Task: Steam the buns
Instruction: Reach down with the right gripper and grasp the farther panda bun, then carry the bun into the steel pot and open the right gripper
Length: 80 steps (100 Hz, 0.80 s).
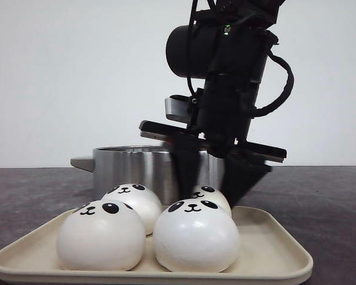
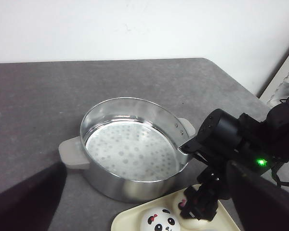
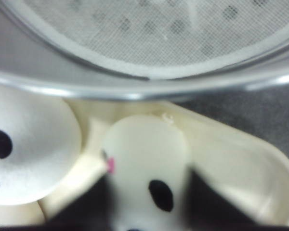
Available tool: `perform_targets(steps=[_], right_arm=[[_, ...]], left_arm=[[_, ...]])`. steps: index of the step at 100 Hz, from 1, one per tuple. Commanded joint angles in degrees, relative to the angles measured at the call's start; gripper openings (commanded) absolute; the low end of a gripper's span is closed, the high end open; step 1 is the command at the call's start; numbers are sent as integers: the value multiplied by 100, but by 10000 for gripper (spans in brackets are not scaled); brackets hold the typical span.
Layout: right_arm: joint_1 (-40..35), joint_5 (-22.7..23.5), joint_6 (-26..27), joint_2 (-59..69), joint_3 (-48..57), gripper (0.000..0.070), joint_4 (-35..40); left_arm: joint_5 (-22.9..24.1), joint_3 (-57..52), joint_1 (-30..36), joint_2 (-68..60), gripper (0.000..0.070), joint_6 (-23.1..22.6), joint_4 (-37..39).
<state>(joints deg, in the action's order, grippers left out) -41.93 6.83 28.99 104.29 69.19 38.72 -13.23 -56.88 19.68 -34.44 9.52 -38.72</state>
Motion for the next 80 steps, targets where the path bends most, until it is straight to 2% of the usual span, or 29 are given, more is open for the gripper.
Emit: perform_targets(steps=[1, 12, 25, 40, 52, 58, 68, 80], right_arm=[[-48, -114, 57, 177, 72, 5, 28], [-55, -46, 48, -85, 190, 5, 144], [-219, 201, -179, -664, 560, 5, 645], [-540, 118, -444, -1488, 1062, 5, 1001], [-682, -678, -566, -1939, 1462, 5, 612], [-621, -894, -715, -1967, 1674, 4, 321], [-205, -815, -866, -1790, 1954, 4, -107], [315, -654, -894, -1200, 2269, 4, -271]], left_arm=[[37, -92, 26, -26, 667, -96, 57], [77, -92, 26, -26, 667, -94, 59], [186, -92, 26, -26, 667, -94, 59], [188, -92, 26, -39, 667, -96, 74], [192, -92, 26, -50, 667, -96, 103], [210, -92, 26, -76, 667, -94, 101], [234, -92, 26, -83, 667, -94, 90], [234, -92, 26, -114, 667, -94, 81]])
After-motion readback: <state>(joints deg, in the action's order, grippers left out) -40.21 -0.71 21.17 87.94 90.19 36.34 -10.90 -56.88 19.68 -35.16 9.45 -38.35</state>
